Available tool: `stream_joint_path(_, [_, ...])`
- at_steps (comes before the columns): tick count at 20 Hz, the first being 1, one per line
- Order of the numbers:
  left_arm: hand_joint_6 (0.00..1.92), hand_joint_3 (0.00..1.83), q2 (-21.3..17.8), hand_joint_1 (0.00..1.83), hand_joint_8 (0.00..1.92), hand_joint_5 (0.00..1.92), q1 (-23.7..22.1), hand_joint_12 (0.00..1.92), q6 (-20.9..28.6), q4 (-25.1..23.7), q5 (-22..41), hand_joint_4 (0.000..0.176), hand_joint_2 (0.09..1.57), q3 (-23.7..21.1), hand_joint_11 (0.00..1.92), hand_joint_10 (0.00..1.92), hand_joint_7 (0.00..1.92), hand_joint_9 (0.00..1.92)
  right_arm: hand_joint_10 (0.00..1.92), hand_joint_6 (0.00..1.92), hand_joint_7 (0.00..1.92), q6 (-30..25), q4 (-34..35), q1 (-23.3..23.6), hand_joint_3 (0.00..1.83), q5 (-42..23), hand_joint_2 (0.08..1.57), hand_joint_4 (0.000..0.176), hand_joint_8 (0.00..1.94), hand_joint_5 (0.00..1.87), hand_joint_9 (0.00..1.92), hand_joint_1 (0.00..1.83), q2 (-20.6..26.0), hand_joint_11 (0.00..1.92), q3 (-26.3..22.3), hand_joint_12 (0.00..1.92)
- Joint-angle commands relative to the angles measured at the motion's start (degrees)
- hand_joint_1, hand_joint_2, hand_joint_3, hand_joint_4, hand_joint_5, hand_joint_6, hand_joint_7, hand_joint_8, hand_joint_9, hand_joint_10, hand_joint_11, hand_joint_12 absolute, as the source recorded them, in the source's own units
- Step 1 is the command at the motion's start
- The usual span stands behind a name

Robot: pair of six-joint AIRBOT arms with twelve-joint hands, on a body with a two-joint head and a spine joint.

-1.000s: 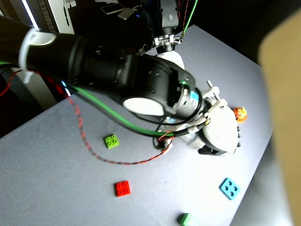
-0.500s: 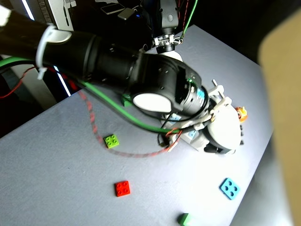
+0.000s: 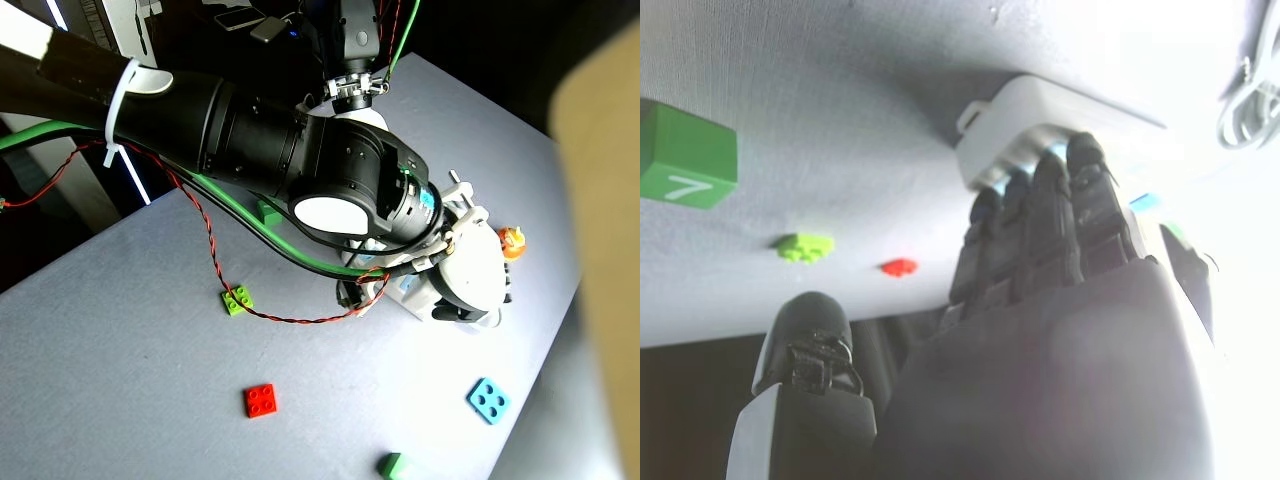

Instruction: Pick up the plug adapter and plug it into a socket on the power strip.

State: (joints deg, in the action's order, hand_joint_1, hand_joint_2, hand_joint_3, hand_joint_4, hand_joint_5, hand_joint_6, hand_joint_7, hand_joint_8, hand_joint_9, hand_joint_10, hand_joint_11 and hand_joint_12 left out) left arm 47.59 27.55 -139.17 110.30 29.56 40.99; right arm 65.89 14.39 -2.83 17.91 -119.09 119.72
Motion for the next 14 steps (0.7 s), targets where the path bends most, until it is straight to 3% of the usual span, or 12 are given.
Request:
stream_joint_path(1, [0.0,0.0,-0.15,0.0,0.0,0.04,0.1,0.04,0.38,-0.55,-0.54,0.0,1.2,0.09,0.02,0.0,0.06,0.04,1.4,0.94,0.91,0.04,0.6,0.45,0.0,-5.78,1.15,0.0,1.15,0.85,0.85,1.37,0.02,0.82,0.45,1.53])
stream_joint_path(6, [0.0,0.0,-0.15,0.0,0.0,0.03,0.16,0.05,0.38,-0.54,-0.69,0.0,1.2,0.05,0.0,0.0,0.05,0.03,1.41,0.96,0.91,0.07,0.49,0.14,0.0,-5.92,1.15,0.0,1.14,0.85,0.85,1.37,-0.17,0.82,0.97,1.53])
stream_joint_path(8, [0.0,0.0,-0.15,0.0,0.0,0.07,0.16,0.19,0.38,-0.54,-0.7,0.0,1.21,0.08,0.0,0.0,0.09,0.07,1.43,1.0,0.91,0.08,0.47,0.13,0.0,-5.98,1.16,0.0,1.16,0.82,0.84,1.37,-0.24,0.8,1.28,1.54])
stream_joint_path(11, [0.0,0.0,-0.2,0.0,0.0,0.02,0.16,0.02,0.39,-0.54,-0.87,0.0,1.21,0.12,0.0,0.0,0.03,0.0,1.39,0.92,0.9,0.08,0.47,-0.02,0.0,-6.14,1.15,0.0,1.16,0.87,0.86,1.37,-0.51,0.83,2.01,1.51])
stream_joint_path(14, [0.01,0.0,-0.21,0.0,0.01,0.06,0.13,0.03,0.4,-0.54,-0.88,0.0,1.2,0.16,0.04,0.01,0.07,0.04,1.4,0.92,0.91,0.09,0.47,-0.26,0.0,-6.03,1.15,0.0,1.17,0.86,0.85,1.37,-0.77,0.82,2.5,1.52])
